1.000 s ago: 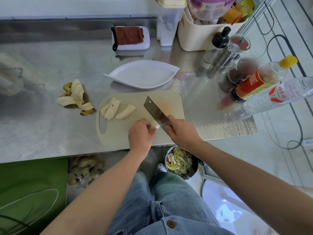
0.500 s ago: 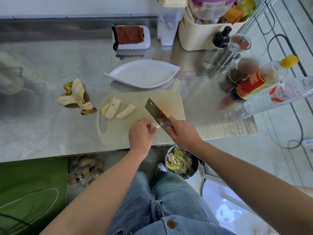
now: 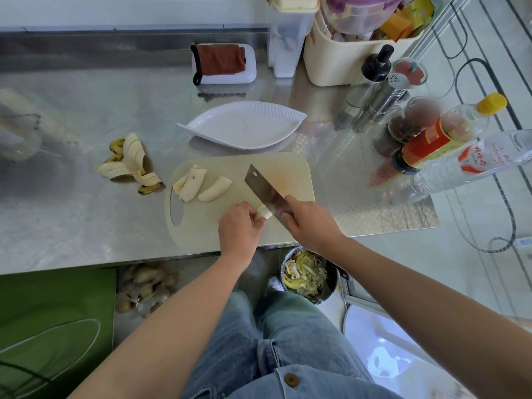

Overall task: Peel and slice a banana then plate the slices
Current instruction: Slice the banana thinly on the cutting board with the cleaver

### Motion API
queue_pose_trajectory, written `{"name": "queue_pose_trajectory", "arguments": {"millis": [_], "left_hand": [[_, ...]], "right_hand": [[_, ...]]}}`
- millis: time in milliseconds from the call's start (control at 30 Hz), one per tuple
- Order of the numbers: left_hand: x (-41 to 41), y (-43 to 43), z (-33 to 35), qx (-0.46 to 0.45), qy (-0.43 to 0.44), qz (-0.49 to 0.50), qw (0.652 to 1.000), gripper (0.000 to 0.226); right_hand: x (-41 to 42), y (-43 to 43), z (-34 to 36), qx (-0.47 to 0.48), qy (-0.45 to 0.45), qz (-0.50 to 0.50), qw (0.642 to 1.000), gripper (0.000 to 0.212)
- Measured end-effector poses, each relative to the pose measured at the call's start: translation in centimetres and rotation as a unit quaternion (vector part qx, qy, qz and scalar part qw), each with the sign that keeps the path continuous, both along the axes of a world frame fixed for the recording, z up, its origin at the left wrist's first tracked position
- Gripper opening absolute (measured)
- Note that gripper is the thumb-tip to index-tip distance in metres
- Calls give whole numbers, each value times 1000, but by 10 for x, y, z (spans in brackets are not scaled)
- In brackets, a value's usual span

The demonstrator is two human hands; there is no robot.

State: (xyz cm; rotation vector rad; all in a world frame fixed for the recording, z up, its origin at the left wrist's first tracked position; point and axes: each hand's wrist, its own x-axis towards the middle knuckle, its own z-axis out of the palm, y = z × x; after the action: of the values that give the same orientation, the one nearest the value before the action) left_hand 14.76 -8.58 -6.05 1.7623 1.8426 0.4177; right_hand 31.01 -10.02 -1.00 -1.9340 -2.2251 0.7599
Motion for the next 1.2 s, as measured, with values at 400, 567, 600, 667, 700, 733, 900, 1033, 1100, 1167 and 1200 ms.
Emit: {"name": "queue_pose_trajectory", "arguments": {"millis": [400,567,600,667,700,733,900,1033,1100,1167,1200], "left_hand": [[1,0,1,5,0,0,1000,14],[2,2,1,8,2,-4,1000,15],[2,2,1,8,-1,-3,1000,15],[2,2,1,5,-6,-2,1000,15],[2,2,1,3,-7,-1,1000,15],[2,2,1,2,-6,-1,1000,15],[2,2,0,2,-5,-2,1000,14],[1,2,0,-1,-1,-2,1000,14],[1,2,-1,-1,-2,-2,1000,14],[1,2,-1,-1,-3,-3,1000,15],[1,2,-1,0,-3,-3,1000,14]], "right_hand": [[1,-5,-4,4,-3,-12,1000,8],[-1,-5,1,13,9,-8,1000,13],[-1,-4,0,11,7,-8,1000,12],[-1,-4,-1,7,4,-9,1000,9],[-1,-4,-1,6,2,-9,1000,8],[-1,-4,-1,6,1,-10,1000,7],[-3,-6,-3,-2,-14,-8,1000,10],[-3,-8,-5,-23,-34,1,999,14],[-2,-7,-5,-17,-22,-2,1000,9],[0,-6,-4,-5,1,-12,1000,7],[0,-6,-3,1,11,-18,1000,8]]}}
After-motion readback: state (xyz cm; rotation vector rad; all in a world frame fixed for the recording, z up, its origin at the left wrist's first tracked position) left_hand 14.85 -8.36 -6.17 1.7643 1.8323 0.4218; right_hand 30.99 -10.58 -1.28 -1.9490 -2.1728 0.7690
